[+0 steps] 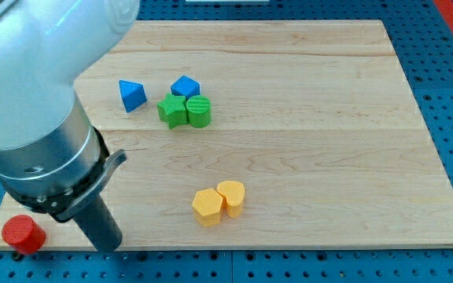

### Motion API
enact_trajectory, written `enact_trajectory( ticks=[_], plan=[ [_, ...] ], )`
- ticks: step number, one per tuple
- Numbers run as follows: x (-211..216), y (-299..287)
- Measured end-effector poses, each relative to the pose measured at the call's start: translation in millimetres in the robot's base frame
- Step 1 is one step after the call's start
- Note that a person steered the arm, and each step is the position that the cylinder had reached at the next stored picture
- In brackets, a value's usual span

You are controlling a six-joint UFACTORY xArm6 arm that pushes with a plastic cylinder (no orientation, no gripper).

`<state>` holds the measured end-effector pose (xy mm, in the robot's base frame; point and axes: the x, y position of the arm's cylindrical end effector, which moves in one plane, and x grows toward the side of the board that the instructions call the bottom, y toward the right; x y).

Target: Slide the hexagon to the bottom of the green circle

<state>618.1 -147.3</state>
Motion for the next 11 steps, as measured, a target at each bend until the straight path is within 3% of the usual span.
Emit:
enact_trajectory(
  ticks=[4, 7, 11],
  plan=[
    [-0.6, -8.0],
    [-8.2, 116.3],
    [-125.9, 160.1]
  ],
)
